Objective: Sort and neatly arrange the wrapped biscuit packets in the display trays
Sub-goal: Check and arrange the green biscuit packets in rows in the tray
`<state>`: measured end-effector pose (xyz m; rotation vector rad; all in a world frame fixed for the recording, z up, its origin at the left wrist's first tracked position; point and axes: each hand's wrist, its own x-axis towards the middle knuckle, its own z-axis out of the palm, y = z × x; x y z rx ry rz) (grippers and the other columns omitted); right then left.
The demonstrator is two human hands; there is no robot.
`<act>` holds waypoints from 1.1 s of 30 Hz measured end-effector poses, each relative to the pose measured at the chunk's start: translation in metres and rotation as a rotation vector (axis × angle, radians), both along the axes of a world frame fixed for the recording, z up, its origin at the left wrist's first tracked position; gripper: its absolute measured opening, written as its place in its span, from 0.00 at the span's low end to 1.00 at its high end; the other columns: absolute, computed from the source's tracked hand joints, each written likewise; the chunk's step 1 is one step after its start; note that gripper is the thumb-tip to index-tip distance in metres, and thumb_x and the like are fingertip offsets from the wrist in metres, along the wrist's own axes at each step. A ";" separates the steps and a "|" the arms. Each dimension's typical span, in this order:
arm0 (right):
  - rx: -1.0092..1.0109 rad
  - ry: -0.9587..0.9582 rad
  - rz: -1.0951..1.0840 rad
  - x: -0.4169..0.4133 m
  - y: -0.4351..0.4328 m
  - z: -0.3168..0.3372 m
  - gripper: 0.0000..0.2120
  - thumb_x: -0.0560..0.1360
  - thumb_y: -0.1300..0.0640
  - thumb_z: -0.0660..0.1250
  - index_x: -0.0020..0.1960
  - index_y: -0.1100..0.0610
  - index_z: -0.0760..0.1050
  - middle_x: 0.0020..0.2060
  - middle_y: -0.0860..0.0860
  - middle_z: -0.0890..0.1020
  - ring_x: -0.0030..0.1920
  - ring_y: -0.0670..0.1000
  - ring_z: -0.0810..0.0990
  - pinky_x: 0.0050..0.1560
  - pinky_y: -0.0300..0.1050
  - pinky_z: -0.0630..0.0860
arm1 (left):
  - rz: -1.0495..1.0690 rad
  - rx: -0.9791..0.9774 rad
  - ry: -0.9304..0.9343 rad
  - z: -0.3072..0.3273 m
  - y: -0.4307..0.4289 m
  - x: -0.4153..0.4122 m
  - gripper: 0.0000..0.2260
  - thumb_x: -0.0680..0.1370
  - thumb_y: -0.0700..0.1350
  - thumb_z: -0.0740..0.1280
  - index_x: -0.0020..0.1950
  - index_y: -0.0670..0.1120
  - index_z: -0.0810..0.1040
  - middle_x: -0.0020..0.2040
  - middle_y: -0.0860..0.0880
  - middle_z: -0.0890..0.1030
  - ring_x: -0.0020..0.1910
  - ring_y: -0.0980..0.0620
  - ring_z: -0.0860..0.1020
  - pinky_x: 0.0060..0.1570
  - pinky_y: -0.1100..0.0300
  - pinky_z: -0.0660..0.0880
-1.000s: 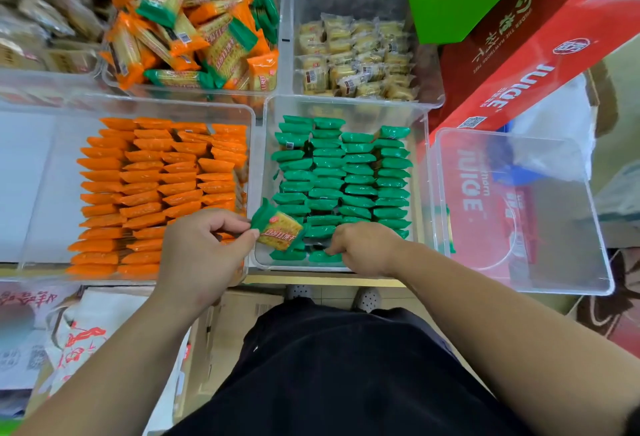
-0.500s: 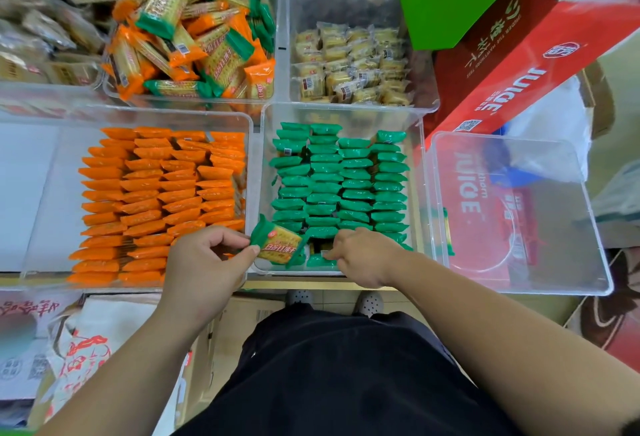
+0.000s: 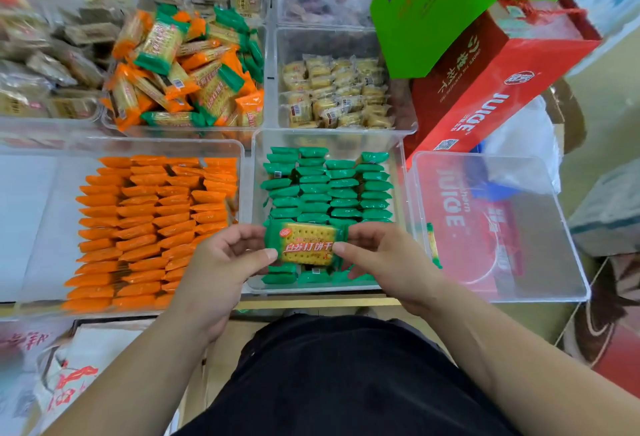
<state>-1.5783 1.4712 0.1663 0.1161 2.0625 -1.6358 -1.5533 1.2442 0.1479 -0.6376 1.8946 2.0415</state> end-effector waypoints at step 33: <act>-0.645 -0.309 -0.321 -0.006 0.010 0.021 0.08 0.70 0.67 0.67 0.44 0.59 0.82 0.46 0.59 0.83 0.40 0.53 0.81 0.37 0.41 0.79 | 0.067 0.213 0.131 0.049 0.006 -0.013 0.09 0.75 0.35 0.67 0.51 0.45 0.84 0.50 0.41 0.85 0.50 0.42 0.81 0.49 0.48 0.77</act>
